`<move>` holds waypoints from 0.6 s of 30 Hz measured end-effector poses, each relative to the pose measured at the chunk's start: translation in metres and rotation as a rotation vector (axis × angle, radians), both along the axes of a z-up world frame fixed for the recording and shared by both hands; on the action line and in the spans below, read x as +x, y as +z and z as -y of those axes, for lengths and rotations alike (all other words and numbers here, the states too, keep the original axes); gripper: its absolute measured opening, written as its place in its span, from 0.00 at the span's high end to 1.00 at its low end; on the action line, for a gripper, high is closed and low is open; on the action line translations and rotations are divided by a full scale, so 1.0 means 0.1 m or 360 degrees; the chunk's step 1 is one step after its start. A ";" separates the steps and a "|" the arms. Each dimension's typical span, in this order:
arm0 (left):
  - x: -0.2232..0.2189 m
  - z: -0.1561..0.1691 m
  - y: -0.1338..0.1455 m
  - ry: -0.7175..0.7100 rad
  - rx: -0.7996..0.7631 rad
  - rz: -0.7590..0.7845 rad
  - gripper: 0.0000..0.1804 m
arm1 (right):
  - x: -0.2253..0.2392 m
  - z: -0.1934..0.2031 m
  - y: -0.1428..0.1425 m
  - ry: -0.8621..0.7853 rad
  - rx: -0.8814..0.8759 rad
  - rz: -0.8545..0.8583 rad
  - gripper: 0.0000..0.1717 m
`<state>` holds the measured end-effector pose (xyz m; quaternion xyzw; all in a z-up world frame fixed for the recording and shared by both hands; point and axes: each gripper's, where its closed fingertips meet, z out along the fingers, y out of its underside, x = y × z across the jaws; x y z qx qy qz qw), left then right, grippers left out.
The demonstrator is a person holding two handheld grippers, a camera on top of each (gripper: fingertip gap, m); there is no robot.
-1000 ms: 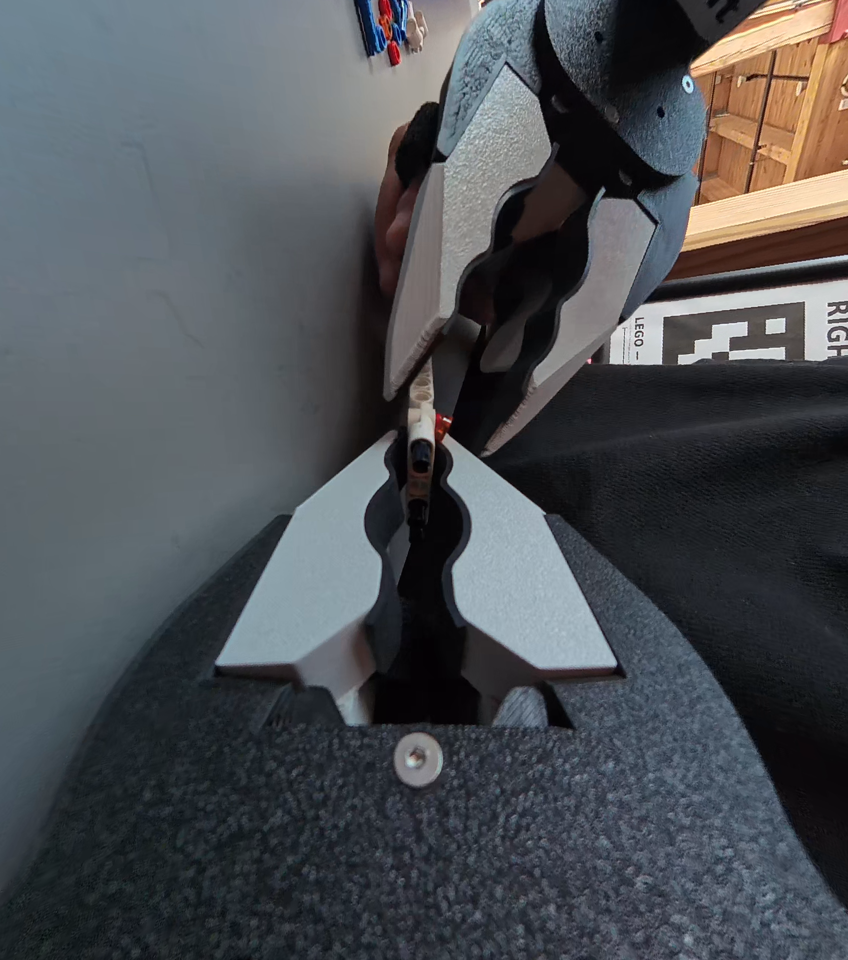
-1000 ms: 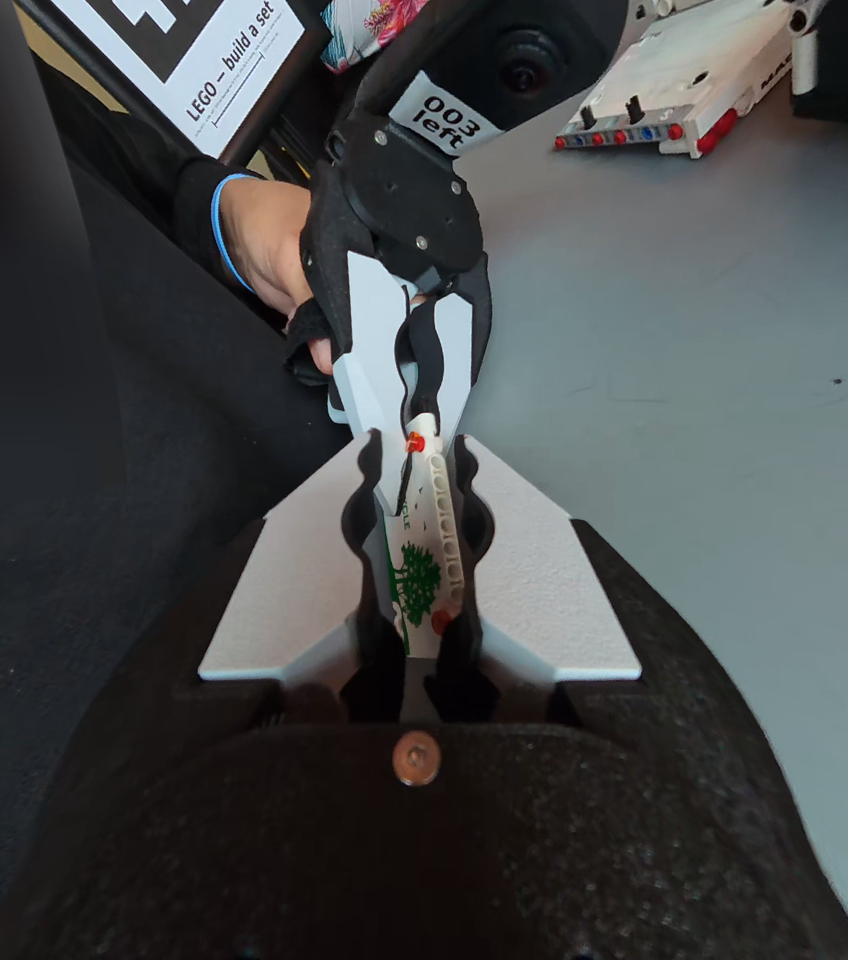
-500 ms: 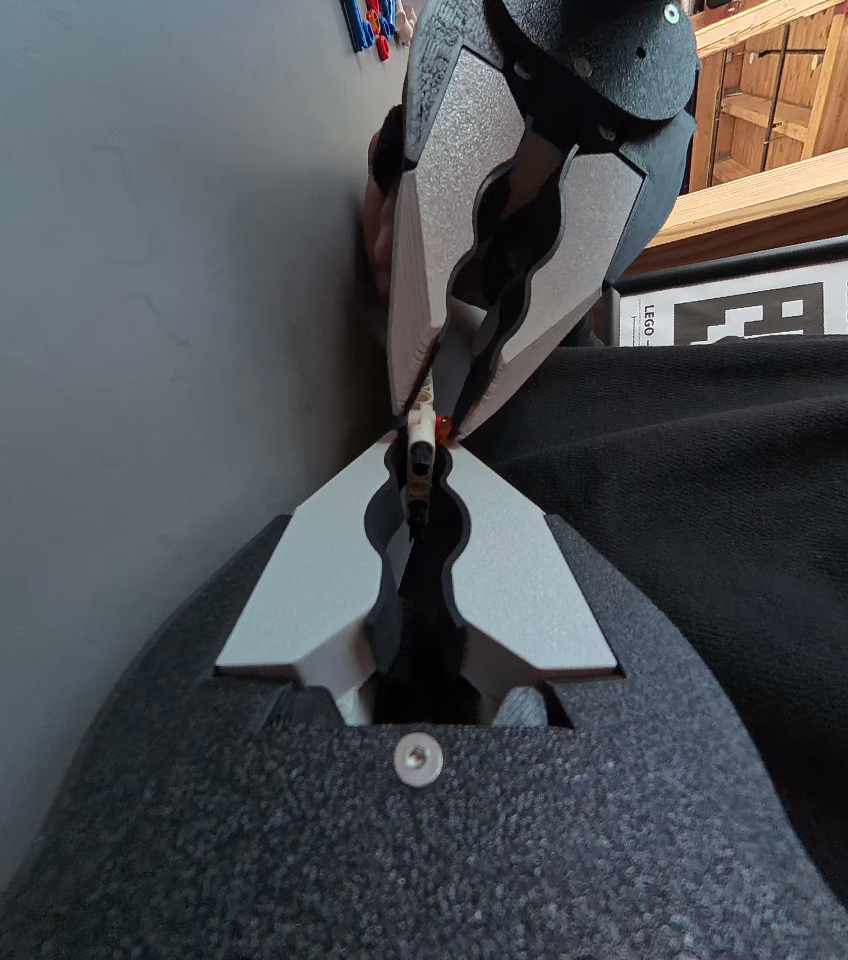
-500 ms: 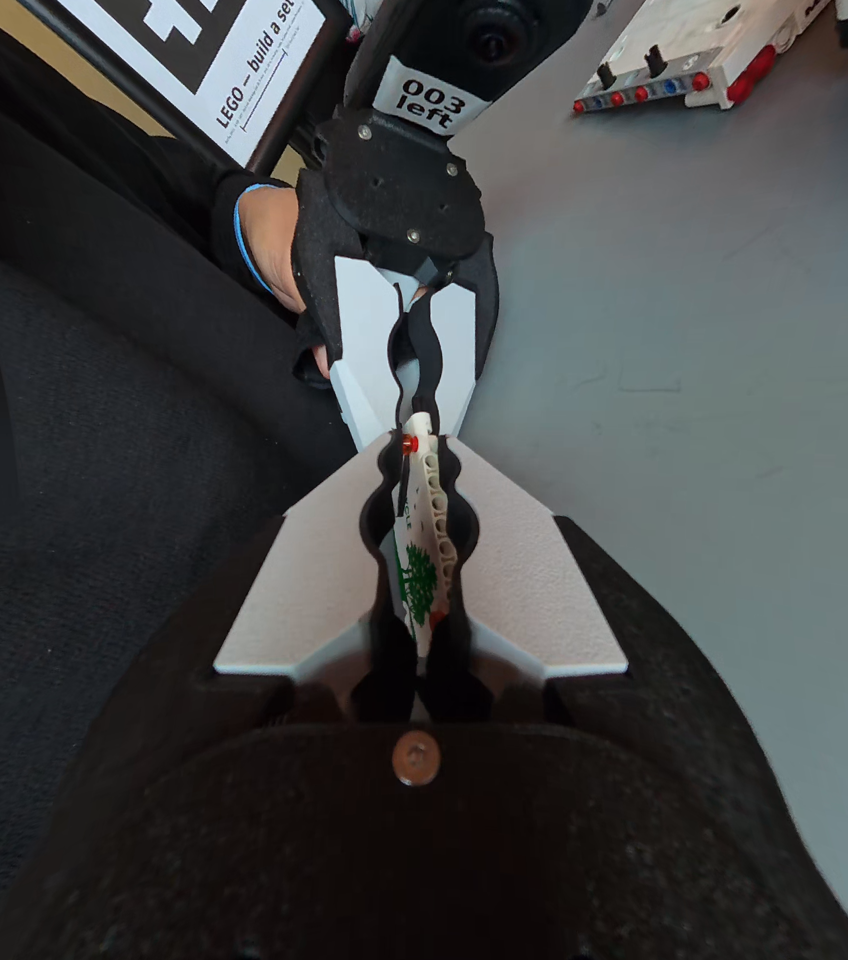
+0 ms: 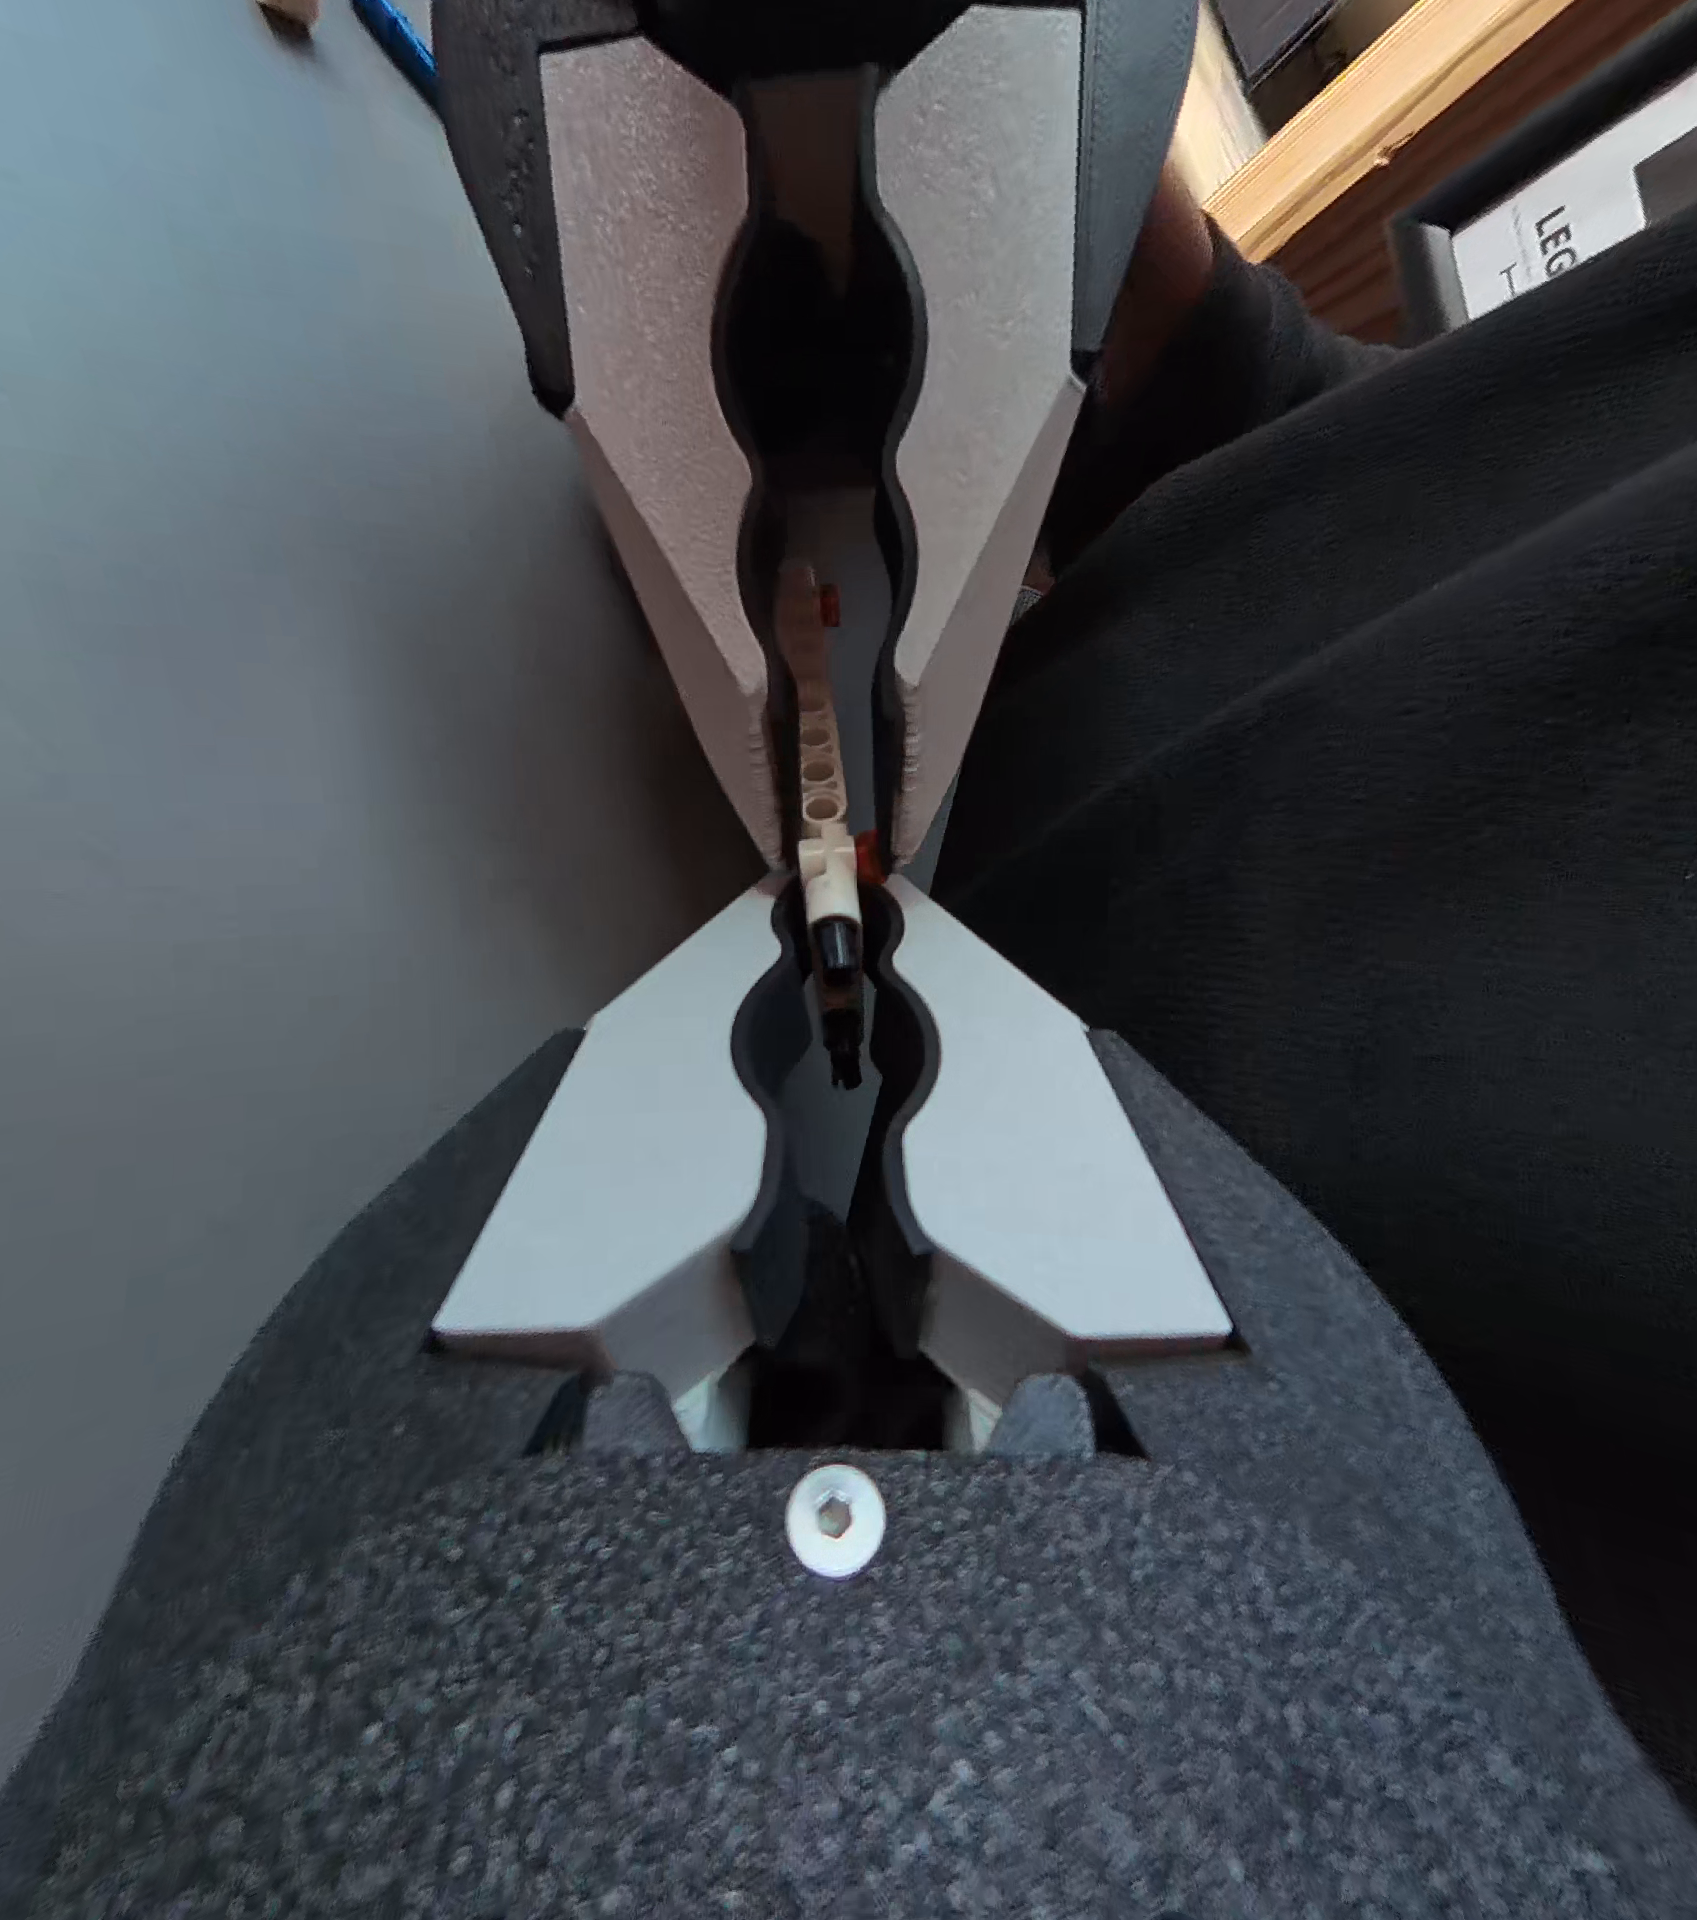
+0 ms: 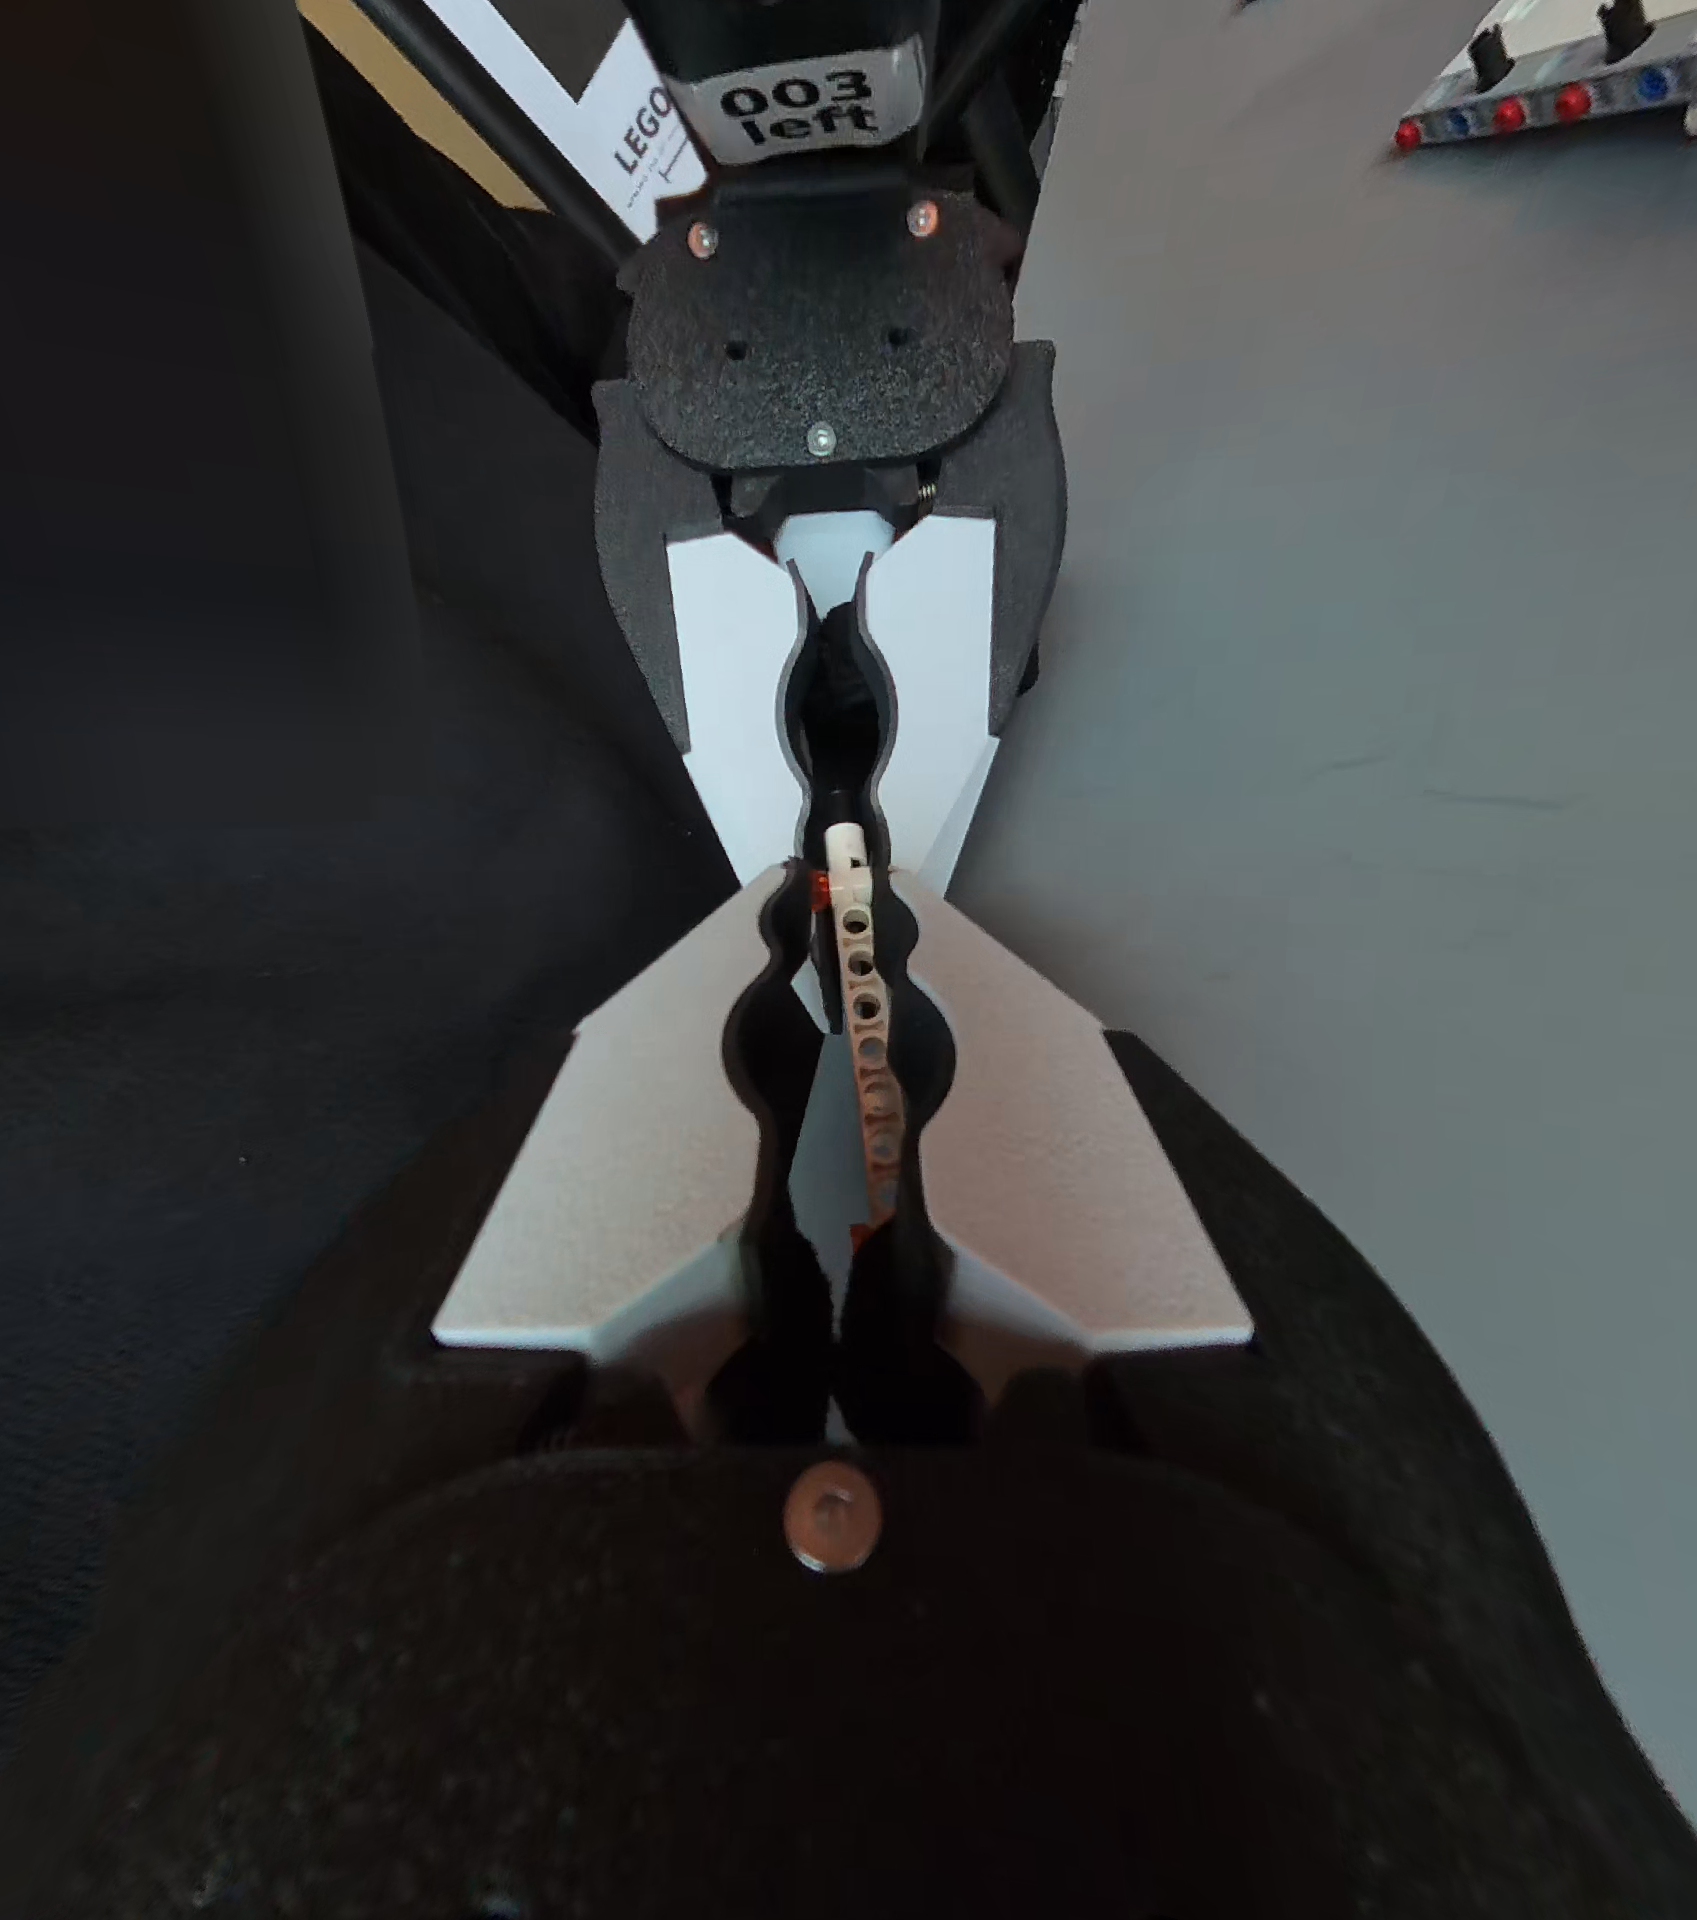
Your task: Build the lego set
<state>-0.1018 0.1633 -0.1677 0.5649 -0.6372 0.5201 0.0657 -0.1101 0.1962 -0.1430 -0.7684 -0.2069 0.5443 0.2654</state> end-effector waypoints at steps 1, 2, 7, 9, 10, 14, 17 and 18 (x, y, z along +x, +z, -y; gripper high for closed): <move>0.00 0.00 -0.01 -0.0009 0.0029 0.0013 0.98 | 0.00 0.00 0.00 -0.0002 0.0048 0.0028 0.95; 0.00 -0.01 -0.02 -0.0012 0.0049 0.0020 0.98 | 0.00 0.00 -0.01 -0.0006 0.0083 0.0054 0.95; 0.03 -0.04 0.00 0.0017 -0.0011 0.0020 0.98 | 0.01 -0.05 0.01 -0.0076 0.0111 0.0052 0.94; 0.04 -0.06 0.00 0.0019 0.0022 0.0039 0.98 | 0.02 -0.03 0.05 -0.0071 0.0131 0.0011 0.90; 0.04 -0.06 0.00 0.0018 0.0036 0.0047 0.98 | 0.02 -0.02 0.05 -0.0071 0.0131 0.0009 0.88; 0.02 -0.05 -0.01 0.0001 0.0051 0.0065 0.98 | 0.01 0.00 0.00 -0.0089 0.0163 0.0080 0.90; 0.01 -0.04 -0.01 -0.0008 0.0063 0.0077 0.98 | -0.01 -0.01 -0.01 -0.0094 0.0177 0.0101 0.92; 0.01 -0.04 -0.01 -0.0007 0.0072 0.0081 0.98 | -0.01 -0.01 -0.01 -0.0089 0.0186 0.0103 0.93</move>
